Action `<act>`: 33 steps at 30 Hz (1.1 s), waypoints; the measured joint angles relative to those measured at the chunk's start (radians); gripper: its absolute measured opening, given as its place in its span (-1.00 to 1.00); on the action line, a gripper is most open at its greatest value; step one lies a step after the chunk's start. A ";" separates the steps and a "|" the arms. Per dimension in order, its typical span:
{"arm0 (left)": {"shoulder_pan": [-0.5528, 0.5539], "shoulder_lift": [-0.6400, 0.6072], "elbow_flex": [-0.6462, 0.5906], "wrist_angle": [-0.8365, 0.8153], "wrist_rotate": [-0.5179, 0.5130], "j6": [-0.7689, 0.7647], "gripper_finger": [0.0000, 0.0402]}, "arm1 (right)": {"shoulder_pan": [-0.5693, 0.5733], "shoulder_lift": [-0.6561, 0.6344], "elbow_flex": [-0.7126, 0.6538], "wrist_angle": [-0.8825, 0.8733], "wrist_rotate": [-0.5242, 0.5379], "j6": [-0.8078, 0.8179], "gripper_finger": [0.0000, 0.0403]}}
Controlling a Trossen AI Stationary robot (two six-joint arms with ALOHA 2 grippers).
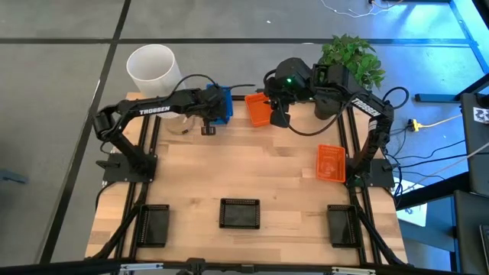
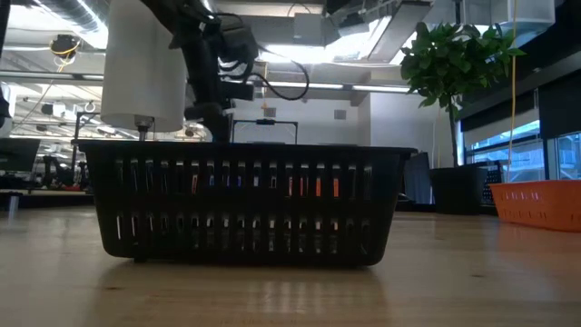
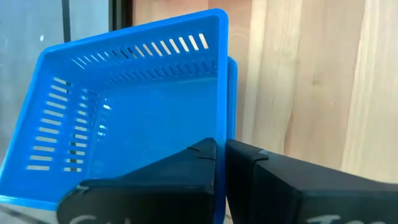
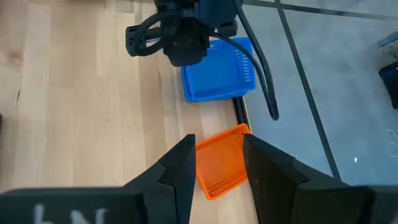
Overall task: Stack baskets by color
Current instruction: Stack the blue basket on top of the blue basket on the table
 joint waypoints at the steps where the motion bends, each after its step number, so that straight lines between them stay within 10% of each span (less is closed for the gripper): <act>1: 0.002 0.002 0.000 0.005 0.003 0.014 -1.00 | 0.000 0.000 0.000 0.000 0.000 0.000 -0.34; 33: 0.044 0.002 0.000 0.001 0.067 0.038 -0.98 | -0.001 0.000 0.000 0.005 0.000 -0.003 -0.34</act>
